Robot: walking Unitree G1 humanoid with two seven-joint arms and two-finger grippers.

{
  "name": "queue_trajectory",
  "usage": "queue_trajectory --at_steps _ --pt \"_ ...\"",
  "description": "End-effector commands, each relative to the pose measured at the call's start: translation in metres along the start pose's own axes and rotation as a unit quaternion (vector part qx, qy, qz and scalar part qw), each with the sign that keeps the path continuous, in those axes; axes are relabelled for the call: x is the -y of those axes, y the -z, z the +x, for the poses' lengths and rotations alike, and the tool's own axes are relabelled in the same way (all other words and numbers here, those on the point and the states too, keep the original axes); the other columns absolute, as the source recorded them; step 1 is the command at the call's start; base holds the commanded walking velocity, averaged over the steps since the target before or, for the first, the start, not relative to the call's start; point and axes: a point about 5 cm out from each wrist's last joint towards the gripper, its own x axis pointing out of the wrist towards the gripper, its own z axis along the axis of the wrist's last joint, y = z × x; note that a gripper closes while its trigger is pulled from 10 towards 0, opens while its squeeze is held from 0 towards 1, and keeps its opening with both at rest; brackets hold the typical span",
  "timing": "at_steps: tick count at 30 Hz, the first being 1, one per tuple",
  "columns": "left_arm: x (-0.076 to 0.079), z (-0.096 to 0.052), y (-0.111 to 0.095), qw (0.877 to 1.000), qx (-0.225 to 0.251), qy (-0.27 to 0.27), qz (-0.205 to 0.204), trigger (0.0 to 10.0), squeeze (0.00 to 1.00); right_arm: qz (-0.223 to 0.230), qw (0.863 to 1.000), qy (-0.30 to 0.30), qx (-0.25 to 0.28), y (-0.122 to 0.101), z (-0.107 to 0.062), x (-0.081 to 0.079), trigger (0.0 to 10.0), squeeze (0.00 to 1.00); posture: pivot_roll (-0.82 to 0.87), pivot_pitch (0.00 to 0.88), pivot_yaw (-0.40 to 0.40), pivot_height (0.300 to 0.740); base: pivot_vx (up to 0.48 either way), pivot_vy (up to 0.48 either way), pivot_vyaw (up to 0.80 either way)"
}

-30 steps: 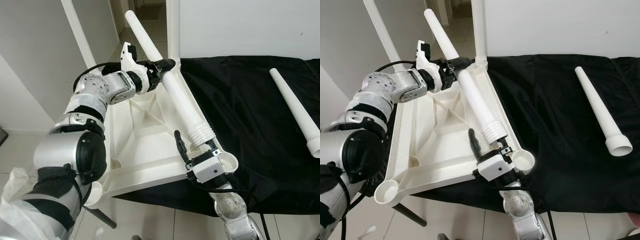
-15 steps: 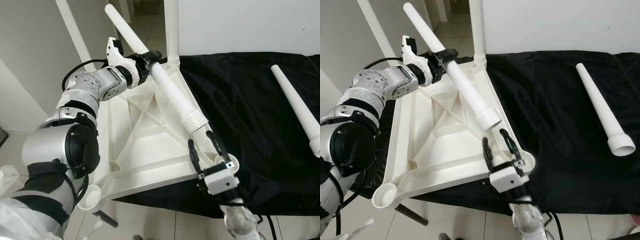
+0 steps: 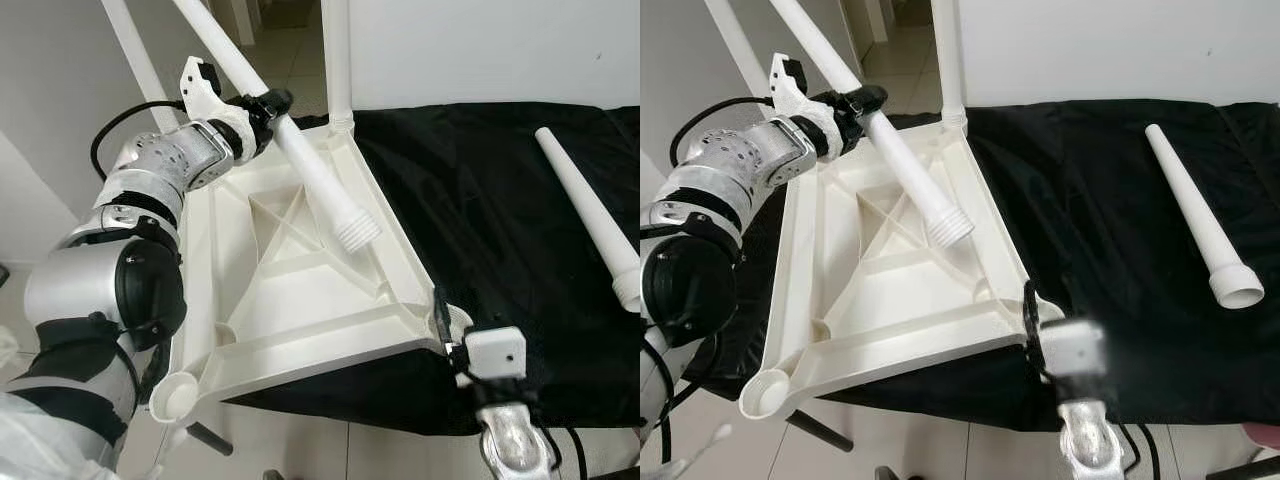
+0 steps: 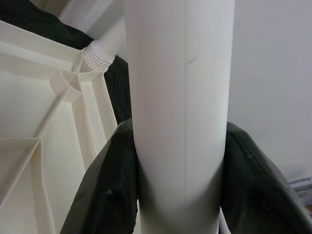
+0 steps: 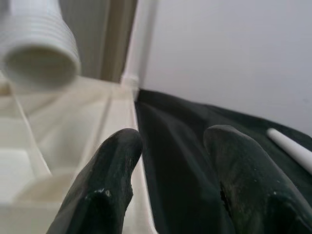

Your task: Building children table

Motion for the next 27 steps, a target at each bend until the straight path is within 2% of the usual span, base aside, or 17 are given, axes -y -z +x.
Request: queue_trajectory --at_steps 1,8,11,15,18,22,23,24,25,26,27 --pt "0.009 -0.001 -0.005 0.997 0.013 0.064 0.032 10.0 0.00 0.013 1.000 -0.013 -0.001 -0.002 0.003 -0.004 10.0 0.00 -0.15 0.071 0.162 0.740 0.000 0.000 0.00" --pt "0.015 0.004 0.001 0.993 0.029 0.075 0.088 10.0 0.00 0.043 0.998 -0.040 0.016 -0.015 0.021 -0.008 10.0 0.00 -0.15 0.048 0.144 0.740 0.000 0.000 0.00" --pt "0.021 0.006 0.000 0.988 0.065 0.069 0.124 10.0 0.00 0.072 0.996 -0.049 0.008 -0.022 0.034 -0.009 10.0 0.00 -0.14 0.044 0.135 0.740 0.000 0.000 0.00" --pt "0.025 0.006 -0.003 0.985 0.086 0.069 0.130 10.0 0.00 0.093 0.994 -0.054 0.001 -0.024 0.037 -0.009 10.0 0.00 -0.13 0.047 0.126 0.740 0.000 0.000 0.00" --pt "0.030 0.005 -0.006 0.978 0.118 0.066 0.161 10.0 0.00 0.128 0.989 -0.072 -0.005 -0.027 0.044 -0.010 10.0 0.00 -0.13 0.049 0.126 0.740 0.000 0.000 0.00" --pt "0.035 0.004 -0.005 0.970 0.140 0.064 0.190 10.0 0.00 0.143 0.986 -0.090 -0.013 -0.027 0.050 -0.012 10.0 0.00 -0.13 0.054 0.126 0.740 0.000 0.000 0.00" --pt "0.036 0.004 -0.003 0.967 0.146 0.065 0.200 10.0 0.00 0.145 0.985 -0.096 -0.017 -0.027 0.052 -0.012 10.0 0.00 -0.13 0.054 0.126 0.740 0.000 0.000 0.00" --pt "0.039 0.003 -0.001 0.959 0.154 0.067 0.230 10.0 0.00 0.152 0.983 -0.103 -0.021 -0.026 0.054 -0.013 10.0 0.00 -0.13 0.055 0.125 0.740 0.000 0.000 0.00" --pt "0.039 0.003 -0.001 0.959 0.154 0.067 0.230 10.0 0.00 0.152 0.983 -0.103 -0.021 -0.026 0.054 -0.013 10.0 0.00 -0.13 0.055 0.125 0.740 0.000 0.000 0.00" --pt "0.042 0.002 0.002 0.953 0.160 0.068 0.250 10.0 0.00 0.157 0.981 -0.108 -0.025 -0.026 0.056 -0.014 10.0 0.00 -0.13 0.055 0.125 0.740 0.000 0.000 0.00" --pt "0.046 0.002 0.007 0.948 0.163 0.076 0.261 10.0 0.00 0.164 0.980 -0.114 -0.025 -0.027 0.058 -0.015 10.0 0.16 -0.12 0.054 0.124 0.740 0.000 0.000 0.00"
